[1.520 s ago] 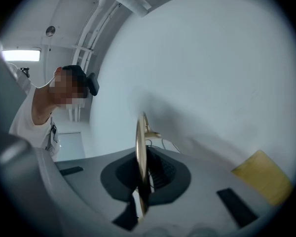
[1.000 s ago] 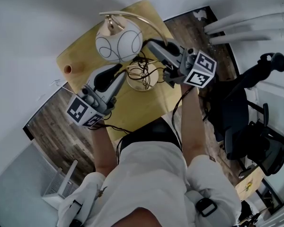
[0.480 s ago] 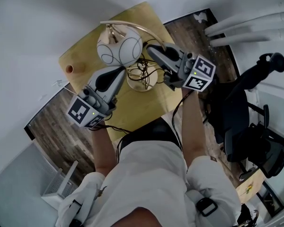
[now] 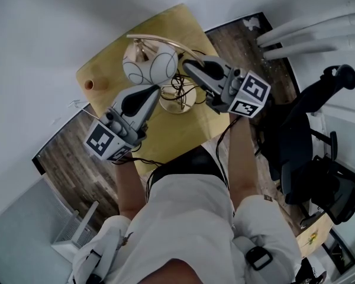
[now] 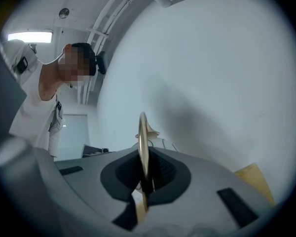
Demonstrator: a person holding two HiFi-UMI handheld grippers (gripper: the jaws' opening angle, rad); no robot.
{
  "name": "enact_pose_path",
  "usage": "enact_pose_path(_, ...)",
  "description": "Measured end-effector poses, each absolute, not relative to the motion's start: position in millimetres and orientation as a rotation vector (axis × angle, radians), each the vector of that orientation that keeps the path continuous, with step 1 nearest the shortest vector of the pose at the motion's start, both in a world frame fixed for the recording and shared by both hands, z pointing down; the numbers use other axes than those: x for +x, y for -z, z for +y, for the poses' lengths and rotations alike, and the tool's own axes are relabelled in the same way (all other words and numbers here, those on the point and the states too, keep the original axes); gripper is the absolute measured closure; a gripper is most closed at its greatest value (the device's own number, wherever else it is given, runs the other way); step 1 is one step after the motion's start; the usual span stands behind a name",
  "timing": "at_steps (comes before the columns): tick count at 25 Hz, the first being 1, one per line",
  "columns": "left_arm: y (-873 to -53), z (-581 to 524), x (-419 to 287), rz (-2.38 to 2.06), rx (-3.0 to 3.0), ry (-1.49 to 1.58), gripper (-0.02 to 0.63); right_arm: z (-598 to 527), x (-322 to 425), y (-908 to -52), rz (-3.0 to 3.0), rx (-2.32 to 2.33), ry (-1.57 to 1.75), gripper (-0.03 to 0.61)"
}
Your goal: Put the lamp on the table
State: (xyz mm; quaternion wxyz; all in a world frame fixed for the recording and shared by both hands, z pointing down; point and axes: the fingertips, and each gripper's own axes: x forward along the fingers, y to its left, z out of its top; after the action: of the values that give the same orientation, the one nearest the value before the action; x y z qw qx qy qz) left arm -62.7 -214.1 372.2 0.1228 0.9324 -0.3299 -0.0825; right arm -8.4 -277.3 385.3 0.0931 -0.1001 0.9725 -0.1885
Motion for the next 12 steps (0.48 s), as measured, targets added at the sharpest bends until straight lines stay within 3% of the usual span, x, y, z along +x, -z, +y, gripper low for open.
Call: enact_pose_path(12, -360, -192, -47, -0.946, 2.720, 0.218, 0.617, -248, -1, -365, 2.923, -0.305, 0.452, 0.575)
